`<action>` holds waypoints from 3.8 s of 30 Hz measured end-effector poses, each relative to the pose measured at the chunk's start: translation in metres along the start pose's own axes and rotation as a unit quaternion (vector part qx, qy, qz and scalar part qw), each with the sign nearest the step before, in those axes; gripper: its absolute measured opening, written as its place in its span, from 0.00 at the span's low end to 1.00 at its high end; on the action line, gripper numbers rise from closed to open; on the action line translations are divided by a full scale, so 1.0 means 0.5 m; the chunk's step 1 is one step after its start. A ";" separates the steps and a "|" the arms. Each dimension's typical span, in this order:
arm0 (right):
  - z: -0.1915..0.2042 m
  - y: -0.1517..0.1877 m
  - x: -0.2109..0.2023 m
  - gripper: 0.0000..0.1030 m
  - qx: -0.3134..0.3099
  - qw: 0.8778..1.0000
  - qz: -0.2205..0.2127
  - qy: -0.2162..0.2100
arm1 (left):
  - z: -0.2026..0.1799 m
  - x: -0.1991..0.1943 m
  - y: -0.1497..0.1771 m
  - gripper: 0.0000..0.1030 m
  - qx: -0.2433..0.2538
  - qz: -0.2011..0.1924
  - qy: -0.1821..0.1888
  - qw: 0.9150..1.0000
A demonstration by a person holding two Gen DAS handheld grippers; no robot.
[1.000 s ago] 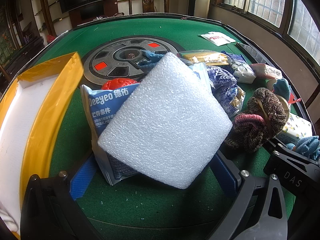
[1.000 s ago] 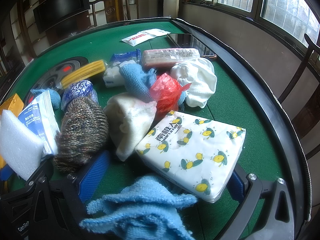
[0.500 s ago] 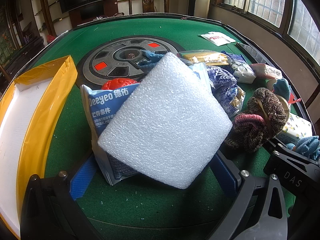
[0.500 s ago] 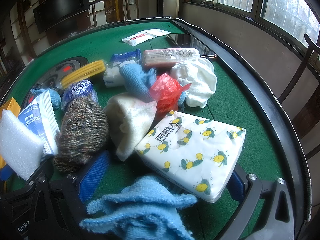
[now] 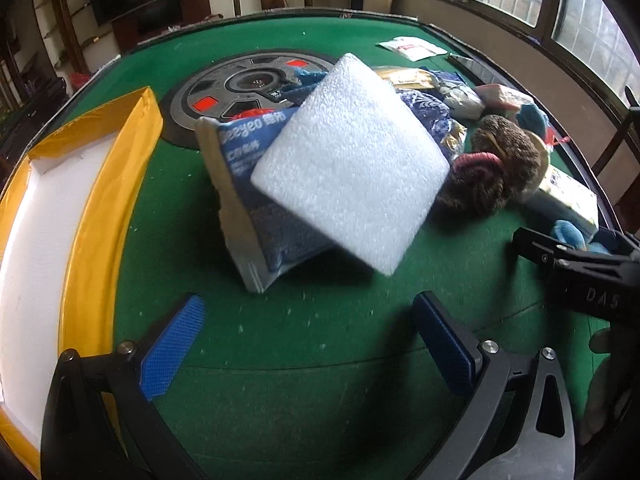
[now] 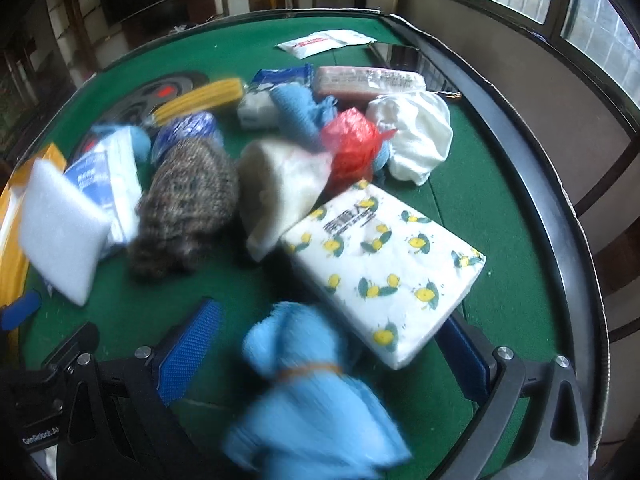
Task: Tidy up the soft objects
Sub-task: 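Move the left tool to the brown knitted ball and close on it, then lift the brown ball toward the box with left while right grasps the white knit cap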
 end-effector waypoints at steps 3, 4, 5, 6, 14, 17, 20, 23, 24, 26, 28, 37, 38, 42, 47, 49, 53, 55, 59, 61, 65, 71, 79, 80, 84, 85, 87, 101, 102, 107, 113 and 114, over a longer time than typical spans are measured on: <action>-0.005 0.004 -0.015 0.99 -0.008 1.000 0.000 -0.006 | -0.002 -0.005 0.005 1.00 -0.002 -0.002 -0.004 1.000; -0.006 0.001 -0.016 0.99 -0.009 1.000 0.003 -0.008 | -0.004 -0.005 0.006 1.00 0.000 -0.004 -0.007 1.000; -0.007 0.003 -0.018 0.99 -0.010 1.000 0.010 -0.009 | -0.005 -0.005 0.006 1.00 0.001 -0.004 -0.007 1.000; -0.009 0.005 -0.022 0.98 -0.009 1.000 0.020 -0.006 | -0.005 -0.004 0.006 1.00 0.000 -0.003 -0.006 1.000; -0.039 -0.054 -0.293 0.96 0.028 0.970 -0.242 -0.003 | -0.002 -0.008 0.010 1.00 -0.009 -0.004 -0.009 1.000; -0.037 -0.077 -0.289 0.99 0.047 0.966 -0.252 -0.031 | -0.007 -0.005 0.007 1.00 -0.008 -0.004 -0.006 1.000; -0.040 -0.098 -0.211 0.99 0.082 0.973 -0.211 -0.039 | 0.004 -0.022 0.002 0.95 -0.037 -0.017 0.049 0.998; -0.049 -0.102 -0.168 0.98 0.098 0.966 -0.238 -0.009 | 0.045 -0.070 -0.007 0.95 -0.090 -0.037 0.101 0.990; -0.054 -0.095 -0.165 0.98 0.102 0.963 -0.249 -0.004 | 0.059 -0.091 -0.013 0.95 -0.086 -0.054 0.095 0.990; -0.066 -0.090 -0.152 0.96 0.107 0.966 -0.235 0.012 | 0.082 -0.122 -0.026 0.95 -0.069 -0.087 0.067 0.991; -0.078 -0.092 -0.180 0.94 0.120 0.959 -0.256 -0.009 | 0.102 -0.136 -0.038 0.95 -0.056 -0.107 0.048 0.992; -0.083 -0.093 -0.180 0.94 0.116 0.961 -0.252 -0.022 | 0.076 -0.101 -0.048 0.95 -0.037 -0.097 0.041 0.994; -0.079 -0.090 -0.176 0.94 0.116 0.961 -0.251 -0.022 | 0.071 -0.100 -0.049 0.95 -0.029 -0.097 0.040 0.994; -0.118 -0.088 -0.189 0.94 0.145 0.954 -0.263 -0.022 | 0.062 -0.103 -0.047 0.95 -0.023 -0.092 0.046 0.994; -0.208 -0.067 -0.181 0.94 0.240 0.936 -0.255 -0.032 | -0.018 -0.139 -0.045 0.95 0.026 -0.114 0.099 0.988; -0.217 -0.065 -0.166 0.94 0.256 0.936 -0.238 -0.041 | -0.060 -0.138 -0.051 0.95 0.052 -0.116 0.111 0.986; -0.202 -0.073 -0.163 0.94 0.240 0.940 -0.237 -0.042 | -0.114 -0.111 -0.083 0.95 0.066 -0.114 0.130 0.983; -0.197 -0.074 -0.166 0.94 0.232 0.941 -0.242 -0.040 | -0.137 -0.087 -0.098 0.95 0.080 -0.110 0.123 0.983; -0.200 -0.070 -0.163 0.94 0.236 0.940 -0.241 -0.044 | -0.174 -0.055 -0.124 0.94 0.113 -0.111 0.123 0.980; -0.203 -0.069 -0.160 0.94 0.243 0.939 -0.239 -0.048 | -0.193 -0.050 -0.132 0.87 0.135 -0.119 0.125 0.976; -0.203 -0.069 -0.157 0.94 0.245 0.939 -0.237 -0.053 | -0.222 -0.034 -0.140 0.66 0.171 -0.122 0.128 0.969; -0.200 -0.070 -0.152 0.94 0.242 0.940 -0.235 -0.051 | -0.240 0.027 -0.130 0.45 0.159 -0.080 0.145 0.973; -0.200 -0.068 -0.136 0.94 0.239 0.944 -0.222 -0.044 | -0.164 -0.053 -0.136 0.45 0.054 -0.104 0.200 0.973; -0.199 -0.069 -0.134 0.94 0.238 0.945 -0.220 -0.043 | -0.144 -0.080 -0.134 0.45 0.041 -0.112 0.208 0.971; -0.192 -0.067 -0.124 0.94 0.233 0.948 -0.210 -0.051 | -0.064 -0.177 -0.117 0.45 0.003 -0.141 0.227 0.964; -0.187 -0.067 -0.122 0.94 0.229 0.949 -0.208 -0.060 | -0.044 -0.195 -0.111 0.45 -0.005 -0.147 0.228 0.963; -0.172 -0.068 -0.120 0.94 0.217 0.951 -0.205 -0.075 | 0.001 -0.230 -0.094 0.45 -0.017 -0.158 0.219 0.963; -0.030 -0.076 -0.083 0.67 0.077 0.985 -0.081 -0.129 | 0.276 -0.299 0.005 0.45 -0.100 -0.190 0.113 0.970; -0.022 -0.078 -0.057 0.60 0.064 0.989 -0.063 -0.118 | 0.287 -0.295 0.010 0.45 -0.108 -0.189 0.112 0.970; 0.008 -0.098 -0.011 0.23 0.035 0.992 -0.052 -0.107 | 0.318 -0.285 0.026 0.45 -0.126 -0.184 0.109 0.969; 0.030 -0.083 -0.058 0.15 0.019 0.992 -0.053 -0.110 | 0.340 -0.295 0.027 0.45 -0.133 -0.192 0.108 0.966; 0.033 -0.081 -0.083 0.15 0.019 0.991 -0.060 -0.120 | 0.343 -0.293 0.024 0.45 -0.136 -0.190 0.112 0.966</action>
Point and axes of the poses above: each gripper's, at about its wrist camera, not at the fingertips, and x roughly the way its jaws point, z to its left, y to its underside, the point moved 5 cm from there along x, roughly the way its jaws point, and after that the axes turned 10 degrees about -z, right-handed, at the moved point
